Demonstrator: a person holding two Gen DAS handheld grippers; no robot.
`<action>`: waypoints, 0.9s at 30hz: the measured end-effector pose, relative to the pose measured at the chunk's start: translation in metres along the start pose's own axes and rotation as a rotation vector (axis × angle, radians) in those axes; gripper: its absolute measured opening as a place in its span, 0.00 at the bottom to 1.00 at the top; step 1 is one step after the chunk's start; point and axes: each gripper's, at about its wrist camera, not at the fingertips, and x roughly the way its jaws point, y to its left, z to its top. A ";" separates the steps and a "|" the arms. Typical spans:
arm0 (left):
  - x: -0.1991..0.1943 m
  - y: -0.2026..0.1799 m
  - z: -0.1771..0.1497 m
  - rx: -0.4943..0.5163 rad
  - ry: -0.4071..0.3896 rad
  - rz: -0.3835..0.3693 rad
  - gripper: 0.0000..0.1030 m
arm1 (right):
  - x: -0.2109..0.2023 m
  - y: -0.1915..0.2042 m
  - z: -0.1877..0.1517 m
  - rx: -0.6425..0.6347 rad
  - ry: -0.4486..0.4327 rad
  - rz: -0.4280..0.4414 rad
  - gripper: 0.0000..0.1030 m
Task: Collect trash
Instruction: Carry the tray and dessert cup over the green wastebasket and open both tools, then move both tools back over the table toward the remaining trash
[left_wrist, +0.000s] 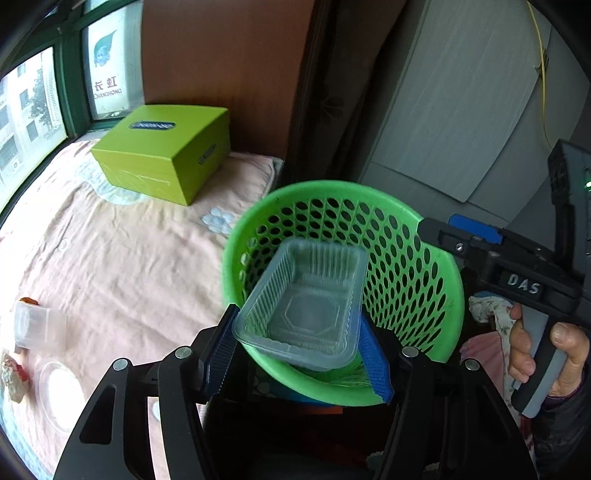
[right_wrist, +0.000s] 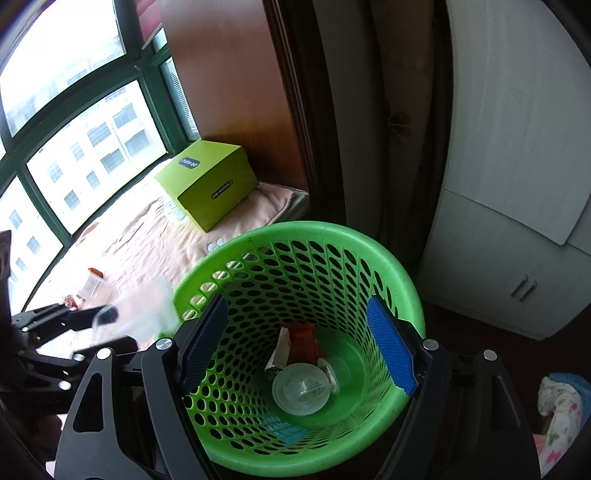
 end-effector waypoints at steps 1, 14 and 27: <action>0.003 -0.002 0.001 0.000 0.005 -0.003 0.58 | 0.000 -0.001 0.000 0.003 0.000 0.001 0.75; -0.002 0.008 -0.008 -0.068 -0.001 0.016 0.79 | -0.002 0.003 -0.002 0.009 0.005 0.031 0.75; -0.061 0.080 -0.033 -0.233 -0.107 0.202 0.82 | 0.010 0.057 0.001 -0.082 0.024 0.109 0.78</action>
